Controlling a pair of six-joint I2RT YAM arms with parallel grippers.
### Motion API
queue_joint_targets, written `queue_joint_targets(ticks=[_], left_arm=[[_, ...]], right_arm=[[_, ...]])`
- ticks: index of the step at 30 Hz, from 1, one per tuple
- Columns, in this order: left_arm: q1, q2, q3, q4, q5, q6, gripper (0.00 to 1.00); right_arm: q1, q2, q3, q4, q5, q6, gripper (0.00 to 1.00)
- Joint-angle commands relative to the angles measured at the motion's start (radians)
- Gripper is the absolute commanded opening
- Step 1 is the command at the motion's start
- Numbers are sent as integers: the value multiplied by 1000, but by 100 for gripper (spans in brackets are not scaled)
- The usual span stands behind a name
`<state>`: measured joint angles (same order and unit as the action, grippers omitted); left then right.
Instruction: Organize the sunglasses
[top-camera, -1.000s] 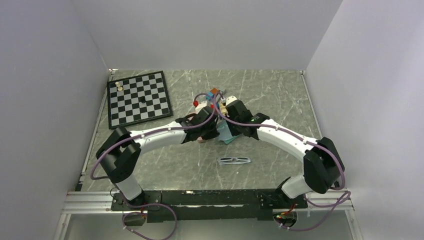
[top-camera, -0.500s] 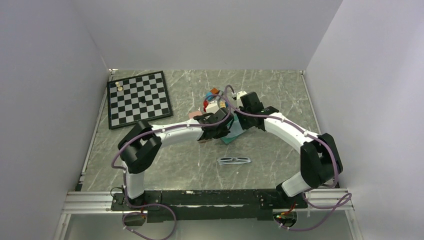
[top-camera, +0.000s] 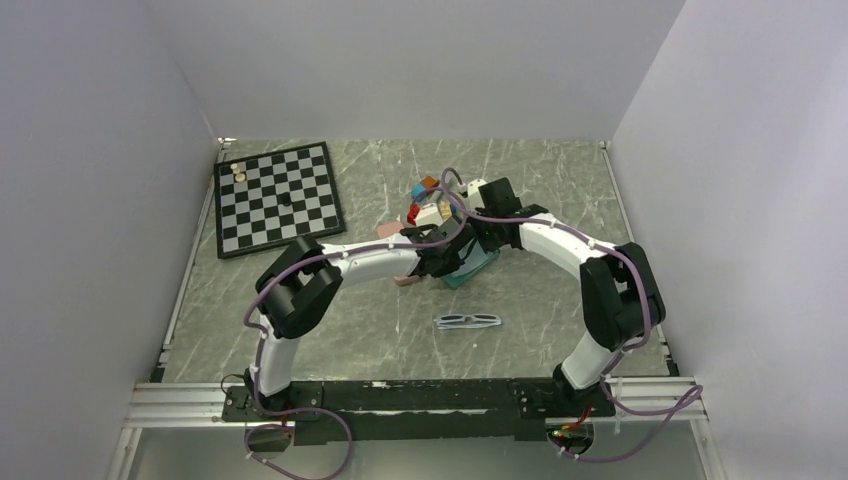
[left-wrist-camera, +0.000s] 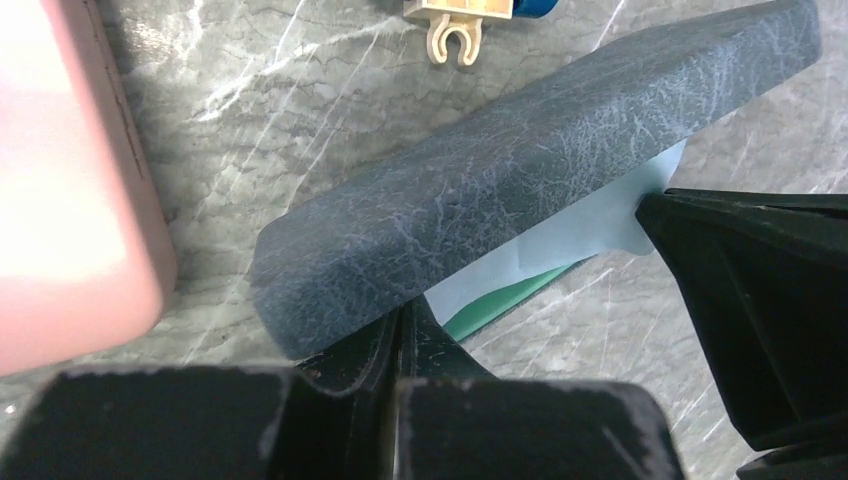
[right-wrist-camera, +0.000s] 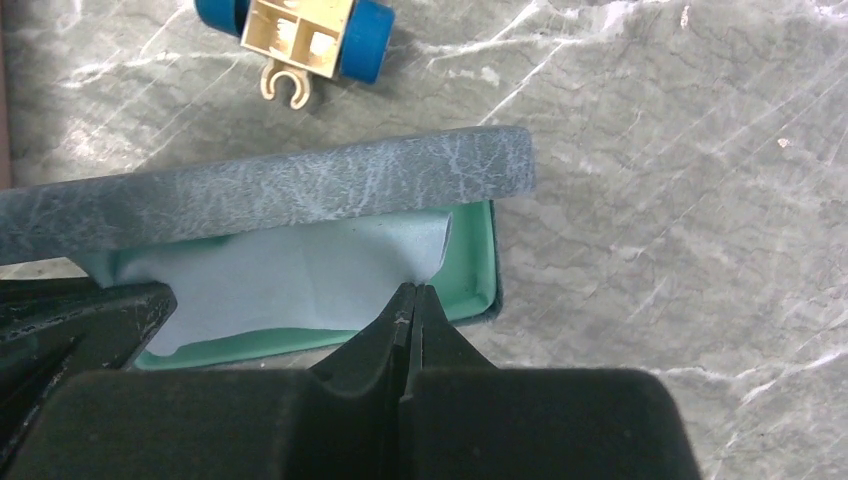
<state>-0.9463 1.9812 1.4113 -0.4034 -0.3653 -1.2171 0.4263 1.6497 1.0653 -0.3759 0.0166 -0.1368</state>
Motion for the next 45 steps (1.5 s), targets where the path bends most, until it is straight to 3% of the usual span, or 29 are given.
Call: queue_joint_targets(ticks=[1,6,17,23,33,36,42,45], left_arm=[[-2,43,59,-39,-17,-41,5],[-2,65,75,-53,-35,-42,6],[-7,73,98,-76,-59,-19,33],[-17,56,119,-97,-58,11,37],[-44,-107,9,-44,-134,66,55],[-46,-146,-17,-16,-119,85,56],[-48,-214,-63,5,-97,110,61],[-47,-262,-96,18,-111,125,67]], right_arm=[[-16,28,56,29,-12,-30,0],[-23,38,38,63,-11,-34,0],[-27,96,46,114,15,-44,0],[-27,97,30,157,30,-44,0],[-27,106,37,154,50,-40,0],[-27,103,42,145,44,-40,0],[-27,94,50,128,33,-22,18],[-27,72,44,124,44,-14,23]])
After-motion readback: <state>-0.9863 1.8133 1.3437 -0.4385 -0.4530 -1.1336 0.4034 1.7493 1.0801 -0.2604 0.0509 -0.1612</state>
